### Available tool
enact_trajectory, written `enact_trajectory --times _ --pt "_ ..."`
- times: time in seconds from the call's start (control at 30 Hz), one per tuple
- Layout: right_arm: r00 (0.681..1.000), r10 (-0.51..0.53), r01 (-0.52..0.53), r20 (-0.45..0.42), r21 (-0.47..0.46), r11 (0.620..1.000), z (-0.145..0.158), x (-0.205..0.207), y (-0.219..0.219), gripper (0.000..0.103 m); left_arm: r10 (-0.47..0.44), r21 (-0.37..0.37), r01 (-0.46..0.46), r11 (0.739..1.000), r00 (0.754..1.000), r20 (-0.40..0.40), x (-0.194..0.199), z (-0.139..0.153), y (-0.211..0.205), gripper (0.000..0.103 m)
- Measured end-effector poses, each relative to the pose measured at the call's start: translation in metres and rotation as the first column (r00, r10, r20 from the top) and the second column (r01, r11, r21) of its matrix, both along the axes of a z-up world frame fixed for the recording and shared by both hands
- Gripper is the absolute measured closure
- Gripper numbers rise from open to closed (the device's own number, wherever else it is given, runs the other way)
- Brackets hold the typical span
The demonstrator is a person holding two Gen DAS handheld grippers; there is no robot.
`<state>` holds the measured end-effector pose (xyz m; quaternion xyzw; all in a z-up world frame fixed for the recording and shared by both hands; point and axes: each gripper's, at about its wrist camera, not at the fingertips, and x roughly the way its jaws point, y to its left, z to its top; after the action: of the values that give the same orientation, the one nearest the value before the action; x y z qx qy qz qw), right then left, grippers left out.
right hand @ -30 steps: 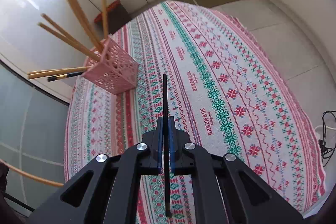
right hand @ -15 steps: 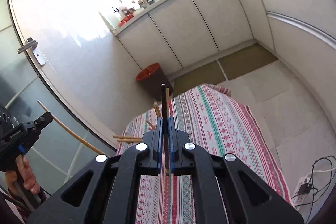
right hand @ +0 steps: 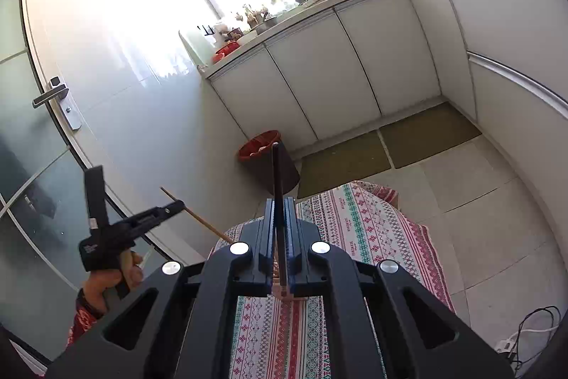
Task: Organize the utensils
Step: 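Carry both held chopsticks over the pink mesh basket, then open the left gripper over the basket while the right gripper also opens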
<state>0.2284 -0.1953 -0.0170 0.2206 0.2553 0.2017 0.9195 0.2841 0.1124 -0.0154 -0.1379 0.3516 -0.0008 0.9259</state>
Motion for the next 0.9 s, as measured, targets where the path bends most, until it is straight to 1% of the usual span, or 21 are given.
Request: enact_trajectory --times 0.07,0.13,0.23,0.3,0.37,0.5,0.6,0.73,0.9 --pt "1.0 0.002 -0.002 0.02 -0.001 1.0 0.007 0.0 0.001 0.098 0.021 -0.053 -0.02 0.998 1.0 0.003 -0.006 -0.006 0.01 0.096" --pt "0.999 0.007 -0.007 0.038 0.006 1.0 0.015 -0.001 0.002 0.098 0.038 -0.084 -0.036 0.996 0.999 0.016 -0.016 -0.005 0.017 0.096" --pt "0.997 0.015 -0.017 0.072 0.018 1.0 0.03 -0.002 0.009 0.098 0.07 -0.103 -0.064 0.993 0.996 0.05 -0.033 0.005 0.026 0.096" --pt "0.994 0.024 -0.026 0.103 0.02 0.999 0.044 -0.001 0.017 0.098 0.098 -0.144 -0.085 0.986 0.992 0.084 -0.046 0.013 0.035 0.095" --pt "0.992 0.033 -0.035 0.122 0.015 0.999 0.055 0.003 0.029 0.098 0.131 -0.195 -0.106 0.975 0.984 0.118 -0.061 0.019 0.046 0.091" --pt "0.989 0.047 -0.042 0.141 -0.036 0.998 0.069 0.021 0.062 0.098 0.174 -0.248 -0.135 0.959 0.975 0.142 -0.078 0.022 0.063 0.085" --pt "0.989 0.048 -0.033 0.139 -0.107 0.994 0.065 0.038 0.093 0.098 0.192 -0.27 -0.151 0.951 0.972 0.134 -0.083 0.015 0.076 0.084" --pt "0.992 0.053 -0.031 0.113 -0.191 0.981 0.044 0.063 0.131 0.098 0.209 -0.293 -0.172 0.94 0.972 0.103 -0.084 -0.002 0.091 0.084" --pt "0.996 0.059 -0.041 0.072 -0.234 0.971 0.016 0.083 0.161 0.098 0.206 -0.274 -0.178 0.945 0.975 0.08 -0.082 -0.014 0.099 0.084"
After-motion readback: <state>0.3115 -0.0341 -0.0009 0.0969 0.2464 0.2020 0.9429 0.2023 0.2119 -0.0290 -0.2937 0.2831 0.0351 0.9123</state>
